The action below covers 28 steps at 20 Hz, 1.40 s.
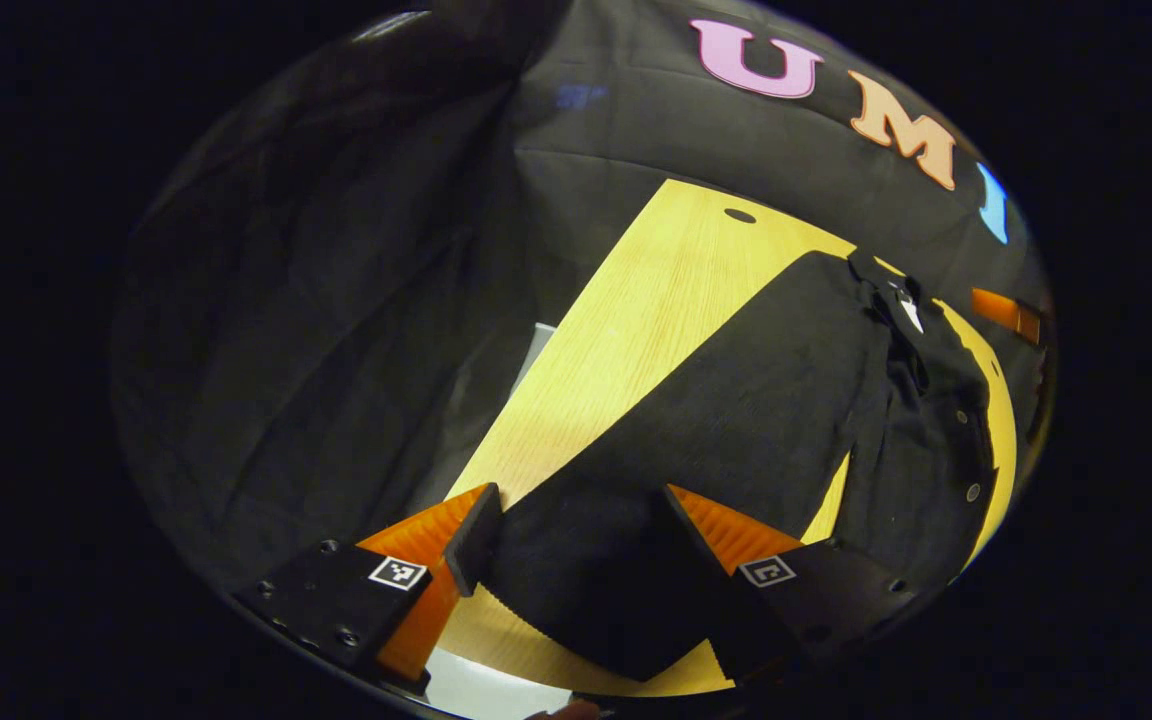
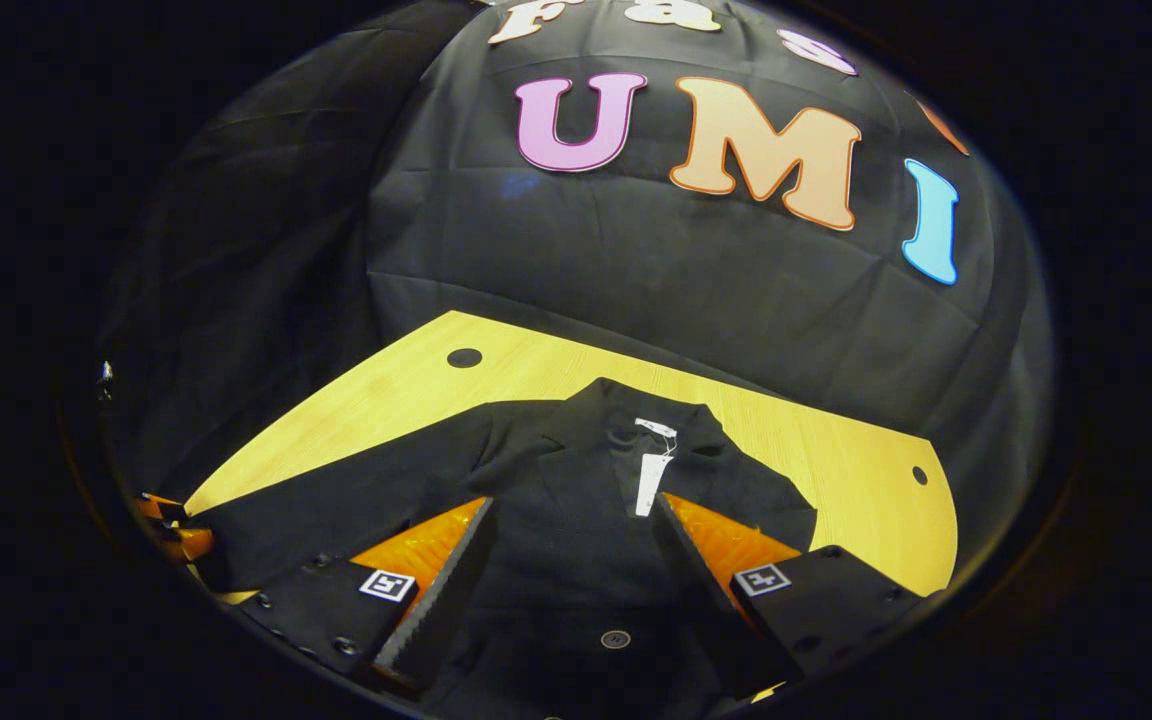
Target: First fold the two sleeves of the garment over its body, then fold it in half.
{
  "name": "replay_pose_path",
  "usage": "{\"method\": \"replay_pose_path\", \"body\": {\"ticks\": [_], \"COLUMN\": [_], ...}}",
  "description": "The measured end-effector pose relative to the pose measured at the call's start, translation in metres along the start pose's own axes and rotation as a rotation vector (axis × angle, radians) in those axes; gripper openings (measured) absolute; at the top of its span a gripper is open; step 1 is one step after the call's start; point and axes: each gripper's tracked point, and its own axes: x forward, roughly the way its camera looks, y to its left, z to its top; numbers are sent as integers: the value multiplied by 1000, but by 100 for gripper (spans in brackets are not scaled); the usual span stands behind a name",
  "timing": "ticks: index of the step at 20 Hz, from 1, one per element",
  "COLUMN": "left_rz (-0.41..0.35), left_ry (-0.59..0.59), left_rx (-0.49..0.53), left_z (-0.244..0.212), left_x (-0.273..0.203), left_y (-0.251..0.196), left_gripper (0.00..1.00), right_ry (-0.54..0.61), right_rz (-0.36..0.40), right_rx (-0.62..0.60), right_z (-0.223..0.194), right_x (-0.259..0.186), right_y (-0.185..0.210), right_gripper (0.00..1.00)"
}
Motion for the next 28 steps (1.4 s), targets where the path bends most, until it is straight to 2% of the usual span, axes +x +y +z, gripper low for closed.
{"method": "replay_pose_path", "body": {"ticks": [2, 6, 8, 9, 10, 13, 16, 20, 23, 28], "left_rz": [-32, -39, -58, -67, -79, -109, -94, -134, -145, -170], "left_ry": [-14, -57, -76, -86, -86, -75, -64, -115, -195, -293], "left_rx": [39, -29, -88, -122, -151, -215, -235, -296, -285, -209], "left_z": [3, 3, 0, 0, 0, -1, 1, 35, 73, 124], "left_x": [1, 3, 2, 1, 1, 1, 2, -11, -22, -39], "left_y": [-10, -24, -26, -23, -23, -26, -27, -43, -51, -77], "left_gripper": [91, 33, 16, 3, 0, 0, 0, 0, 0, 0], "right_ry": [-10, -25, -29, -16, -7, -17, -21, -52, -57, -79], "right_rz": [37, 60, 63, 61, 58, 47, 40, 36, 32, 17], "right_rx": [23, 86, 126, 145, 160, 196, 210, 231, 236, 269], "right_z": [-3, -16, -26, -35, -41, -52, -57, -58, -65, -79], "right_x": [-8, -28, -36, -38, -42, -54, -63, -74, -80, -97], "right_y": [6, -4, -15, -22, -29, -49, -67, -89, -104, -131], "right_gripper": [100, 99, 99, 99, 100, 100, 100, 99, 99, 99]}}
